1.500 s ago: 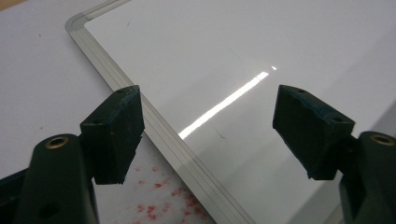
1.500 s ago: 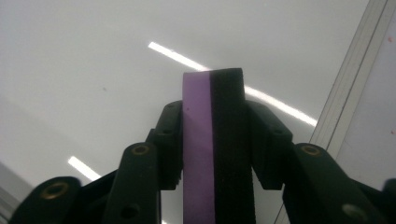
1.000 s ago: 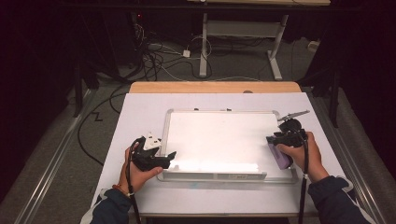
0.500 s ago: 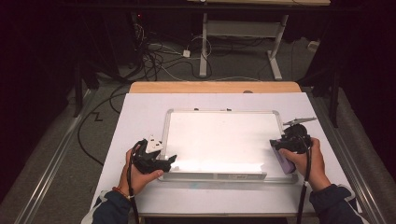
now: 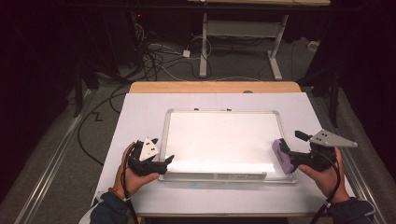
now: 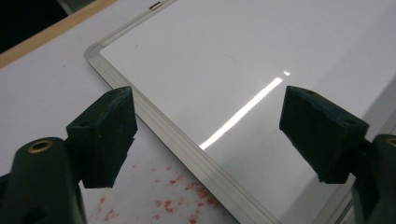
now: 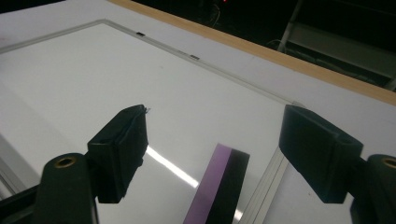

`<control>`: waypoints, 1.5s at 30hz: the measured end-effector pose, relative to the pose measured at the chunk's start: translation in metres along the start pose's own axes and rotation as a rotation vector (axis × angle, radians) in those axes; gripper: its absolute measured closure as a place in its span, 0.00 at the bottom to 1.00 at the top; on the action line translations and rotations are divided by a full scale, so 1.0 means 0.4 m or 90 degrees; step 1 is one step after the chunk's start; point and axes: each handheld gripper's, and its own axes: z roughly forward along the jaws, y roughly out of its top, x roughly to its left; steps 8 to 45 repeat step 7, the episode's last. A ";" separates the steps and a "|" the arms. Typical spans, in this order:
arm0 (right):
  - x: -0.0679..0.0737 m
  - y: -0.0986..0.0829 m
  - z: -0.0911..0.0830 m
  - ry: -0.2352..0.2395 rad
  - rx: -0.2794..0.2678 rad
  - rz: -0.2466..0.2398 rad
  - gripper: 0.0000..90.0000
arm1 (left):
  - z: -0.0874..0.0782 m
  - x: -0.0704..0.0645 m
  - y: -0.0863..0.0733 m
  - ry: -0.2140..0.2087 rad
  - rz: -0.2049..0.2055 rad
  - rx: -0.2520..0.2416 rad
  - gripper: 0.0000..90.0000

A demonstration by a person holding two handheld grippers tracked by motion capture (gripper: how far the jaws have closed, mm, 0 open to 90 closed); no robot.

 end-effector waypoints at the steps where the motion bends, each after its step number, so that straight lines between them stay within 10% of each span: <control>1: 0.006 -0.009 -0.001 -0.008 0.000 -0.006 0.25 | -0.003 -0.002 -0.001 -0.003 0.002 -0.007 0.20; 45: 0.023 -0.041 -0.011 0.000 -0.018 -0.009 0.24 | -0.009 -0.014 -0.005 -0.005 0.016 -0.011 0.20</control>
